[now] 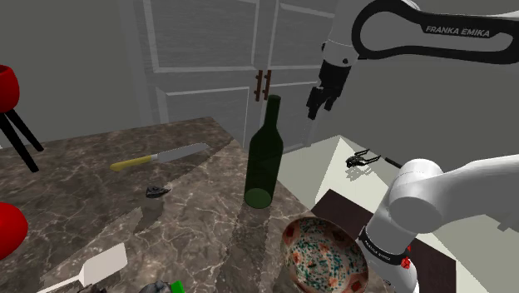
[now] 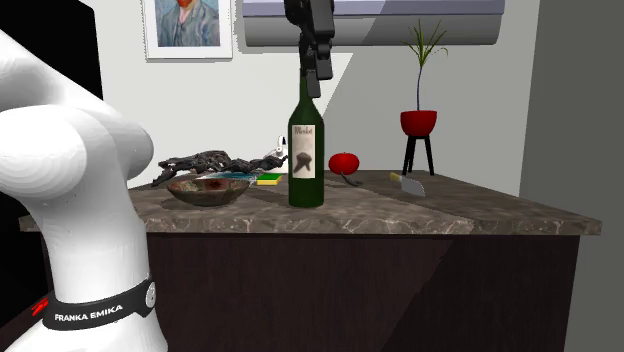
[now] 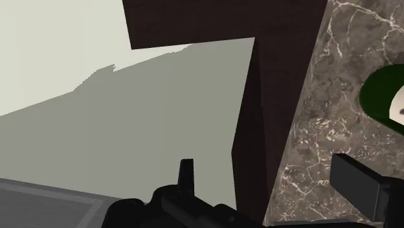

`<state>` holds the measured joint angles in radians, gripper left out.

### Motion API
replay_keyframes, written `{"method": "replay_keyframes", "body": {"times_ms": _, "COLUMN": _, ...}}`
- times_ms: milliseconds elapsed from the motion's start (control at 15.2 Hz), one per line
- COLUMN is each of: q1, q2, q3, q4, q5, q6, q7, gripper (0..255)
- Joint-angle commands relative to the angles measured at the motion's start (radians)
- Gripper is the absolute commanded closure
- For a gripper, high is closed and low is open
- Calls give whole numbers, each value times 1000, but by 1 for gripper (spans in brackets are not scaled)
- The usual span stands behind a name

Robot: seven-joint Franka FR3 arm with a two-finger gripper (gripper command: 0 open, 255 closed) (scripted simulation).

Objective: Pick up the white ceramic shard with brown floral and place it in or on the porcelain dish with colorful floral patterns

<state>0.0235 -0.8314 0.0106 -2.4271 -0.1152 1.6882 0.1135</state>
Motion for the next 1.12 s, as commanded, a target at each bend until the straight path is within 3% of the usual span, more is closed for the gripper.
{"method": "replay_keyframes", "body": {"times_ms": 0, "q1": 0, "q2": 0, "q3": 0, "q4": 0, "q5": 0, "q6": 0, "q7": 0, "gripper": 0}}
{"method": "replay_keyframes", "body": {"times_ms": 528, "q1": 45, "q2": 220, "q3": 127, "q4": 71, "q5": 103, "q6": 83, "q7": 169, "gripper": 0}}
{"method": "replay_keyframes", "body": {"times_ms": 1056, "q1": 76, "q2": 483, "q3": 238, "q4": 216, "q5": 162, "q6": 150, "q7": 327, "gripper": 0}}
